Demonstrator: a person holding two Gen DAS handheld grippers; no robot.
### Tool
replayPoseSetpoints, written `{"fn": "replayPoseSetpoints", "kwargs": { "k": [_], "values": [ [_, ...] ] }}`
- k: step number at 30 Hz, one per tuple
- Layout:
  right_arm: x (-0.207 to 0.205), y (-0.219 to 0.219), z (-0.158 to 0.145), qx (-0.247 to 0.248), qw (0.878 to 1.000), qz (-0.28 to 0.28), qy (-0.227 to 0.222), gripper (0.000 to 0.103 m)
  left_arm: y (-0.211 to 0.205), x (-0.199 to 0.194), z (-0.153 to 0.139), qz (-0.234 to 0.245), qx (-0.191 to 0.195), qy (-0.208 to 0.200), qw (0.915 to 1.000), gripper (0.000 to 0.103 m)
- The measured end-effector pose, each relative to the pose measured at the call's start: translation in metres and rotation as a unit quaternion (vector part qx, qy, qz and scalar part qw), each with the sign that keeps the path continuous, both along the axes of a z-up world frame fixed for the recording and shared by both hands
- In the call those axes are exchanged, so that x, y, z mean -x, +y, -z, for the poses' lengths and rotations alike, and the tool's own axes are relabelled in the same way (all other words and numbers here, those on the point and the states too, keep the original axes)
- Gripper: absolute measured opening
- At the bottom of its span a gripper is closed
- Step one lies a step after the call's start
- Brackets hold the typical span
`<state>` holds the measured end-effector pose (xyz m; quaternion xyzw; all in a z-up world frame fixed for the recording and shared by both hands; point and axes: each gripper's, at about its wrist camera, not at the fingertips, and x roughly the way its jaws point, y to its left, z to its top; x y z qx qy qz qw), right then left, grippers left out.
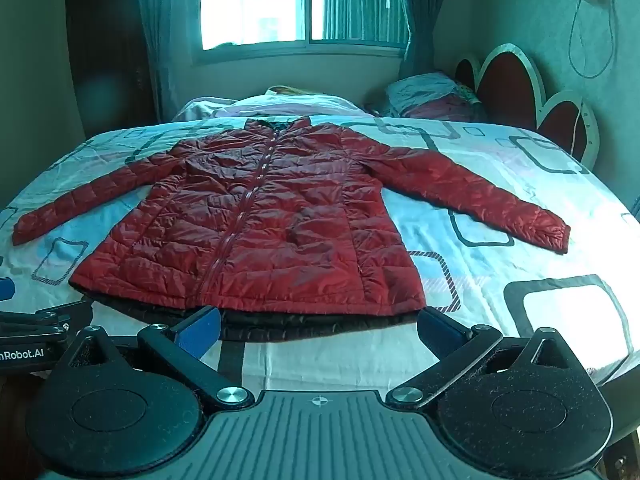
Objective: Fold large clothes
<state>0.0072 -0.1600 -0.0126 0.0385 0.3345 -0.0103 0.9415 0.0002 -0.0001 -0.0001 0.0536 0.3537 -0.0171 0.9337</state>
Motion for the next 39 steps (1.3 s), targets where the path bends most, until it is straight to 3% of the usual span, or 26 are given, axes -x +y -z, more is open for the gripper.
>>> {"fn": "replayPoseSetpoints", "kwargs": {
  "k": [39],
  "values": [
    [0.0, -0.001, -0.006, -0.002, 1.0, 0.007, -0.007, 0.103, -0.001, -0.001, -0.01, 0.012, 0.001, -0.017, 0.9998, 0.103]
  ]
}}
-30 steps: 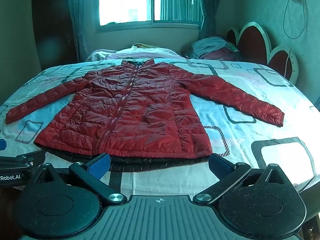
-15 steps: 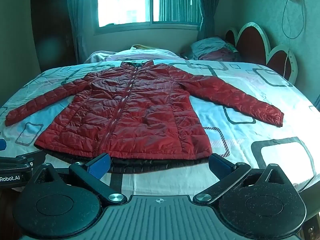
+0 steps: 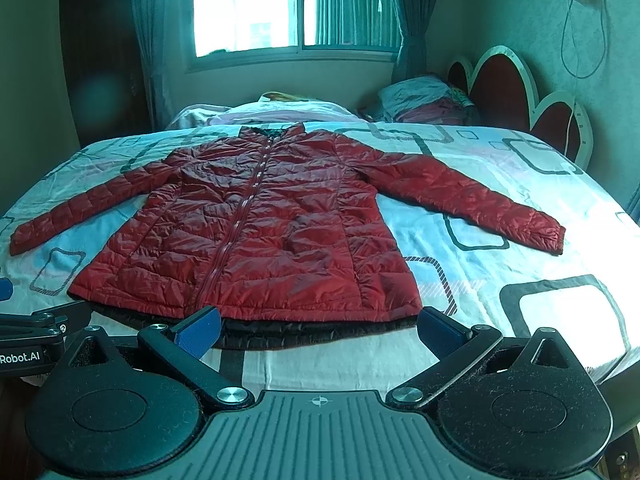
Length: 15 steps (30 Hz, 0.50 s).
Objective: Fold large clothes
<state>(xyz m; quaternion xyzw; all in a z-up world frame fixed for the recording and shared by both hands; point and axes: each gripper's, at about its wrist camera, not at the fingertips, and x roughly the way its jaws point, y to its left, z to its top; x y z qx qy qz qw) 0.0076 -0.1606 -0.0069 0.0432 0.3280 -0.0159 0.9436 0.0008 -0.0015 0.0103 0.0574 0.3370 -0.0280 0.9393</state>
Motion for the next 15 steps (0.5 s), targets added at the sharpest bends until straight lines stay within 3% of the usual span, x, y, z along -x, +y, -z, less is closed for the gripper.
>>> {"fn": "replayPoseSetpoints", "kwargs": {
  "k": [15],
  "values": [
    [0.0001, -0.0024, 0.0001, -0.001, 1.0, 0.003, -0.002, 0.103, -0.0026, -0.0026, 0.0006, 0.003, -0.003, -0.003, 1.0, 0.103]
  ]
}}
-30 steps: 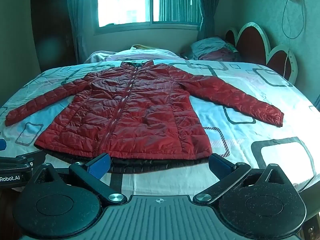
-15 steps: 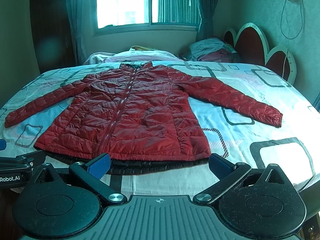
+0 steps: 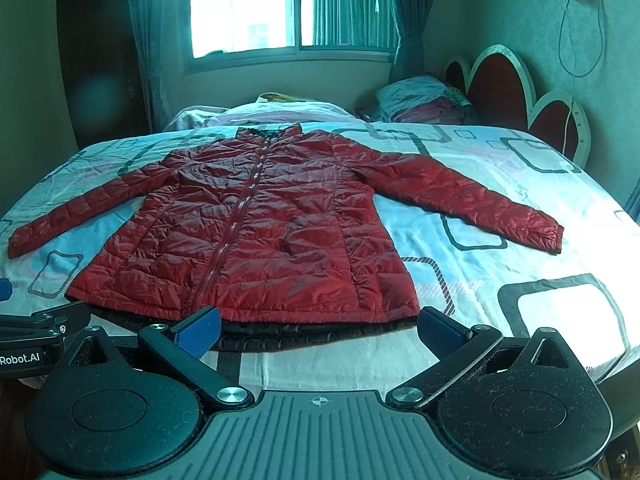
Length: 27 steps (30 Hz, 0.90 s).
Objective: Fold large clothes
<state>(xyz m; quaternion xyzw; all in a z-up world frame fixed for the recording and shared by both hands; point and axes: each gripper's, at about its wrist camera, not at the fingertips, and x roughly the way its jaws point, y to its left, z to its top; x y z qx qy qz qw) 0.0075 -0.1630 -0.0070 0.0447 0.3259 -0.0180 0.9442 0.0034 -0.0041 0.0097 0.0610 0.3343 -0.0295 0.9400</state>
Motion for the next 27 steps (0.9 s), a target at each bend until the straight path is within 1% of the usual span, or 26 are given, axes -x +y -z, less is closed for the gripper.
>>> {"fn": "replayPoseSetpoints", "kwargs": {
  "k": [27],
  "values": [
    [-0.0007, -0.0004, -0.0005, -0.002, 1.0, 0.001, 0.0, 0.103, -0.0011, 0.0002, 0.0007, -0.001, -0.001, -0.001, 1.0, 0.103]
  ]
}}
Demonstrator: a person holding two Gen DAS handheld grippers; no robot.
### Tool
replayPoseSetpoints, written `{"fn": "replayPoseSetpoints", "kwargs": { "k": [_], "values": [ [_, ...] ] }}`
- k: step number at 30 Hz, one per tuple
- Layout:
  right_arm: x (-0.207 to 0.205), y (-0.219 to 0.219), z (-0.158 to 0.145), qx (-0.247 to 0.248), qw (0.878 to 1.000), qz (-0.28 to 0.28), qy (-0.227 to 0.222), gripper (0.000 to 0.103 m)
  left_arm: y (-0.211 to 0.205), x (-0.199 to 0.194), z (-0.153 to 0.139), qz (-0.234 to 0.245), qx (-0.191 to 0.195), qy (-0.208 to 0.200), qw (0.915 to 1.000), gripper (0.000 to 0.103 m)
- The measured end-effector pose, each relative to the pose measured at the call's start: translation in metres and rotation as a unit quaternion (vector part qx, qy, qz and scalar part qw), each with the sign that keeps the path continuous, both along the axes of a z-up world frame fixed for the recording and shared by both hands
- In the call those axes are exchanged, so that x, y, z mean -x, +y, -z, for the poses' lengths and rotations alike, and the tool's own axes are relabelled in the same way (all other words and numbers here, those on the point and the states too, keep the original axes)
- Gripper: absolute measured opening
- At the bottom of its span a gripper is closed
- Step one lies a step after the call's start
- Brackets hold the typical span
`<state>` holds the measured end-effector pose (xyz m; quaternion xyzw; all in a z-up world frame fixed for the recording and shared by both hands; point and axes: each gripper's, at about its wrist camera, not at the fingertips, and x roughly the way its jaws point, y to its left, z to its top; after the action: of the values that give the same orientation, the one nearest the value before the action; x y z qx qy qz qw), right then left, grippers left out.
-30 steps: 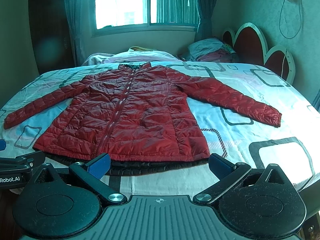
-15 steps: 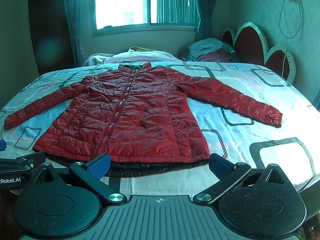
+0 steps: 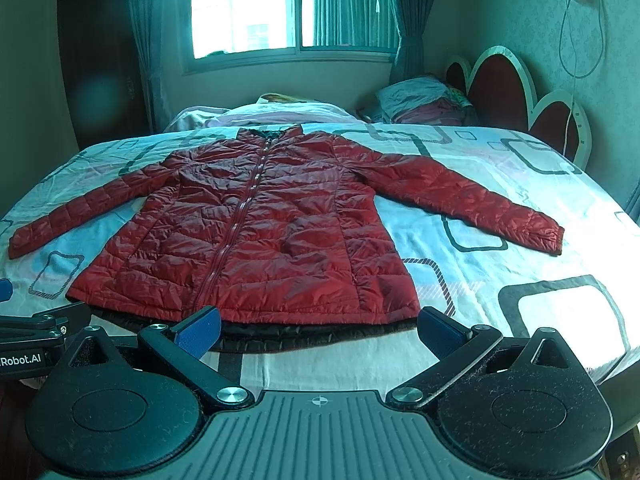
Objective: Fold large clothes
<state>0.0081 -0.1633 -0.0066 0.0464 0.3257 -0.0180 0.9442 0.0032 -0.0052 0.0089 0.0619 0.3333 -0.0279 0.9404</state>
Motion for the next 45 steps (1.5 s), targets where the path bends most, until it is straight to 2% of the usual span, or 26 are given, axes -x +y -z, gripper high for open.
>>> {"fn": "replayPoseSetpoints", "kwargs": {
  "k": [18, 24, 33, 38, 42, 45],
  "values": [
    [0.002, 0.003, 0.0, 0.002, 1.0, 0.0, 0.001, 0.103, 0.003, -0.001, 0.0, 0.0, 0.002, 0.001, 1.0, 0.103],
    [-0.005, -0.001, 0.0, -0.003, 1.0, 0.0, -0.003, 0.103, 0.003, -0.007, -0.002, 0.016, 0.003, -0.004, 0.9999, 0.103],
    [-0.062, -0.026, 0.006, -0.007, 0.999, 0.042, 0.001, 0.103, -0.012, -0.067, 0.0, 0.038, 0.009, -0.014, 0.9991, 0.103],
    [-0.101, -0.046, 0.018, -0.036, 0.997, 0.062, 0.015, 0.103, -0.015, -0.109, 0.009, 0.059, 0.045, -0.003, 0.9973, 0.103],
    [-0.131, -0.068, 0.026, -0.052, 0.994, 0.093, 0.007, 0.103, -0.024, -0.141, 0.02, 0.065, 0.038, 0.001, 0.9971, 0.103],
    [-0.148, -0.093, 0.032, -0.071, 0.989, 0.133, -0.011, 0.103, -0.028, -0.166, 0.026, 0.097, 0.061, 0.018, 0.9933, 0.103]
  ]
}}
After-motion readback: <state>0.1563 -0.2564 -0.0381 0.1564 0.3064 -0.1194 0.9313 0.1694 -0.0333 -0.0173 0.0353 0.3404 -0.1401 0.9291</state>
